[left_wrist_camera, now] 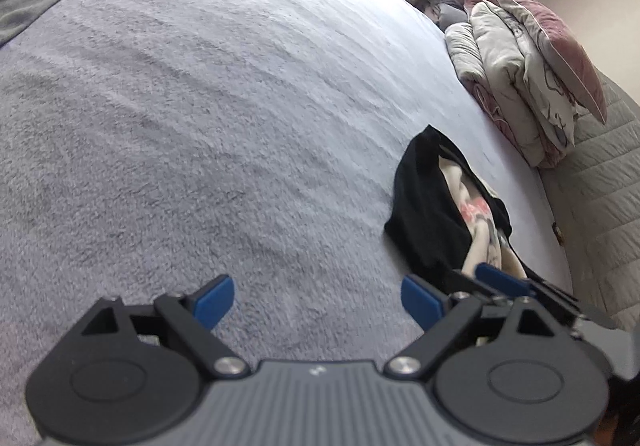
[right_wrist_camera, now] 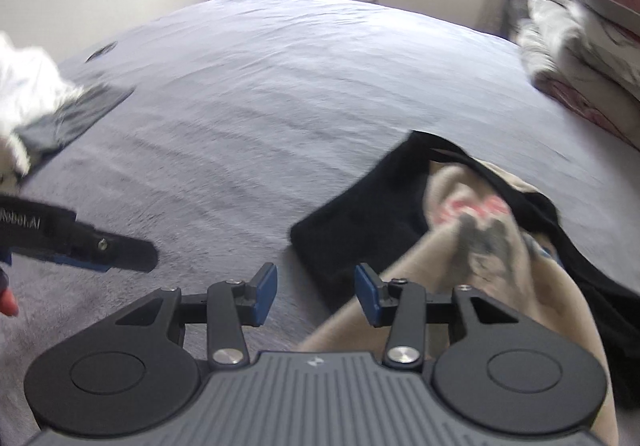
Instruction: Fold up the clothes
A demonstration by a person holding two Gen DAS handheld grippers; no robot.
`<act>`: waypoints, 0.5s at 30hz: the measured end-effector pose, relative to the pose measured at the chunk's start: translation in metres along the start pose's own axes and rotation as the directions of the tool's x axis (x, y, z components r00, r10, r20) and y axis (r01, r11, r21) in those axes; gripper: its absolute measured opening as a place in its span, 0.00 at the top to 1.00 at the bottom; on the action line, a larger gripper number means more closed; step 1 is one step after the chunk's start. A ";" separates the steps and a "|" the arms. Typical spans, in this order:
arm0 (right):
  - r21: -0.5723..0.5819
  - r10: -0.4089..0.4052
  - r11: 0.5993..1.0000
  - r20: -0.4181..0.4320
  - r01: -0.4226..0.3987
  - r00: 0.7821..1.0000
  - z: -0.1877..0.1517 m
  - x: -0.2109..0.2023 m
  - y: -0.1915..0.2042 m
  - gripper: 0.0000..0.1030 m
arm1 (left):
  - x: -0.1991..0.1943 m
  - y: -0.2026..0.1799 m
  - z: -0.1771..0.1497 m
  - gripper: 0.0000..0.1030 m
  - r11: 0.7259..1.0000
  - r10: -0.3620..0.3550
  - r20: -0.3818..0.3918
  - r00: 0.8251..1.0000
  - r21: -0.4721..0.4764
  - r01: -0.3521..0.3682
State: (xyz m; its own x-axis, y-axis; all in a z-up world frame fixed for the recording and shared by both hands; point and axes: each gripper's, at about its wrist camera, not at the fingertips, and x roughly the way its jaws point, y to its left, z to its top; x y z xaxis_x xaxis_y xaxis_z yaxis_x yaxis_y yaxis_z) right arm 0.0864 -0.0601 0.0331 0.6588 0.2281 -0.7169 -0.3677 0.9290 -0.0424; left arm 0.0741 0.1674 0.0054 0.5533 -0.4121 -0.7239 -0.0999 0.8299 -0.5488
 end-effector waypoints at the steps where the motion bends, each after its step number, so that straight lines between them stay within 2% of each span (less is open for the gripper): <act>1: -0.021 0.006 1.000 -0.010 -0.006 1.000 0.001 0.006 0.004 0.55 | -0.001 0.002 0.001 0.11 1.000 -0.003 0.002 1.000 -0.010 0.003; 5: -0.077 -0.016 0.997 -0.052 0.012 0.998 0.004 0.031 0.017 0.59 | -0.005 0.008 0.005 0.11 0.998 -0.020 0.016 1.000 -0.053 0.020; 7: -0.097 -0.066 0.994 -0.066 0.060 0.996 0.004 0.042 0.019 0.66 | -0.008 0.012 0.007 0.11 0.997 -0.028 0.024 0.999 -0.072 0.030; 8: -0.093 -0.094 0.992 -0.072 0.087 0.993 0.004 0.048 0.017 0.74 | -0.010 0.013 0.007 0.11 0.996 -0.033 0.027 0.999 -0.081 0.035; 9: -0.077 -0.117 0.991 -0.079 0.111 0.990 0.004 0.053 0.013 0.84 | -0.011 0.014 0.008 0.11 0.995 -0.039 0.031 0.999 -0.089 0.042; 11: -0.013 -0.122 0.993 -0.092 0.121 0.988 0.006 0.061 0.001 0.89 | -0.013 0.017 0.010 0.11 0.993 -0.052 0.037 0.998 -0.101 0.055; 15: 0.120 -0.071 0.989 -0.106 0.083 0.992 0.019 0.063 -0.013 0.92 | -0.014 0.019 0.014 0.11 0.989 -0.079 0.043 0.996 -0.126 0.084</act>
State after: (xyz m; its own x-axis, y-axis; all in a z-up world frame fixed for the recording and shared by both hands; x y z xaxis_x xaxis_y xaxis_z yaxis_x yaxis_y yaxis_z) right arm 0.1453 -0.0525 0.0024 0.6101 0.1295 -0.7817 -0.2298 0.9731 -0.0181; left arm 0.0757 0.1944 0.0106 0.5945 -0.4596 -0.6598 -0.1565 0.7387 -0.6556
